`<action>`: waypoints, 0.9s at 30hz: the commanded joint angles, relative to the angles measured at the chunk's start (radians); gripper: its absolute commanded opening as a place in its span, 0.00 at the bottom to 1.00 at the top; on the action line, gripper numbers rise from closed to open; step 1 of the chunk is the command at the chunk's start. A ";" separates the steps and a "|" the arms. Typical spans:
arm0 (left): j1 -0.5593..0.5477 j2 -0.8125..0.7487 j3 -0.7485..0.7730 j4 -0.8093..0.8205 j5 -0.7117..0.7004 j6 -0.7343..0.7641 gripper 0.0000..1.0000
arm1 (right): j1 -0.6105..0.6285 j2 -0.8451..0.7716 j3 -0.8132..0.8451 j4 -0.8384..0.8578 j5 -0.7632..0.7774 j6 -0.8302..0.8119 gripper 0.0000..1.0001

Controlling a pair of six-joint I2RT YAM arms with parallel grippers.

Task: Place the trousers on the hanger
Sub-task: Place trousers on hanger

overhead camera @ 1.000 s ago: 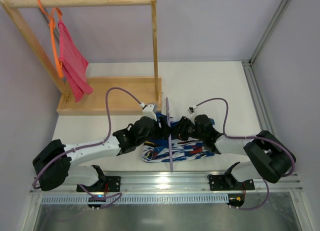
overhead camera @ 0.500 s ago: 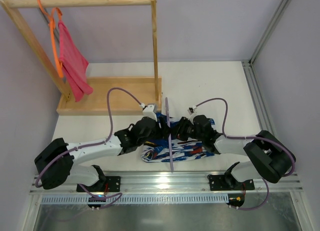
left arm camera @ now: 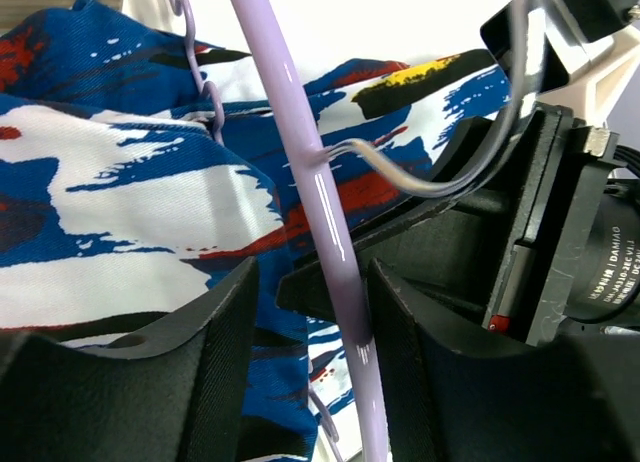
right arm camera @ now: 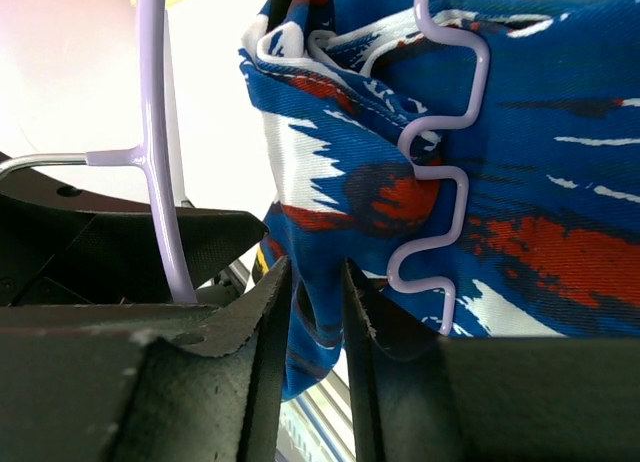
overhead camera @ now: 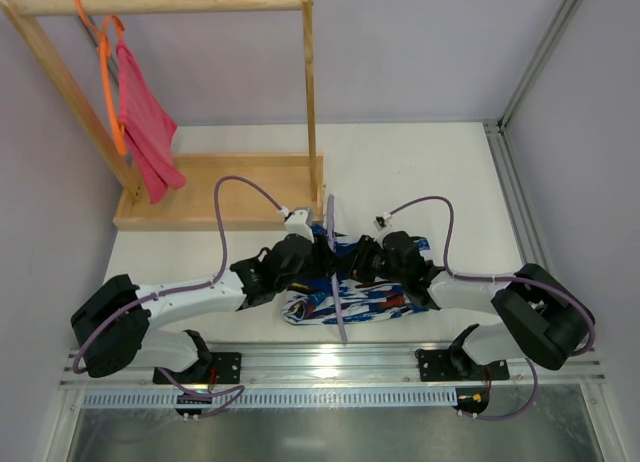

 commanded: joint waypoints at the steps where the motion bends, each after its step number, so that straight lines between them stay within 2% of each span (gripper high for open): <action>1: -0.005 0.006 0.019 0.002 -0.043 -0.005 0.47 | 0.007 -0.039 0.010 -0.004 0.050 -0.025 0.31; 6: -0.005 -0.014 0.015 -0.015 -0.056 -0.001 0.40 | 0.007 -0.057 0.013 -0.044 0.064 -0.065 0.35; 7: -0.005 -0.014 0.013 -0.013 -0.058 -0.001 0.38 | 0.007 -0.054 0.018 -0.047 0.062 -0.070 0.38; 8: -0.005 -0.014 0.013 -0.013 -0.058 -0.002 0.32 | 0.007 -0.050 0.021 -0.048 0.064 -0.073 0.40; 10: -0.005 -0.011 0.016 -0.015 -0.053 -0.004 0.28 | 0.007 -0.036 0.023 -0.036 0.066 -0.071 0.45; 17: -0.005 -0.009 0.032 -0.062 -0.056 -0.008 0.04 | 0.007 0.042 0.033 0.033 0.058 -0.045 0.50; 20: -0.005 -0.008 0.053 -0.114 -0.066 -0.015 0.00 | 0.008 0.071 0.029 0.076 0.050 -0.024 0.53; 27: -0.005 0.030 0.139 -0.286 -0.107 -0.061 0.00 | 0.031 0.105 0.026 0.166 0.050 -0.002 0.54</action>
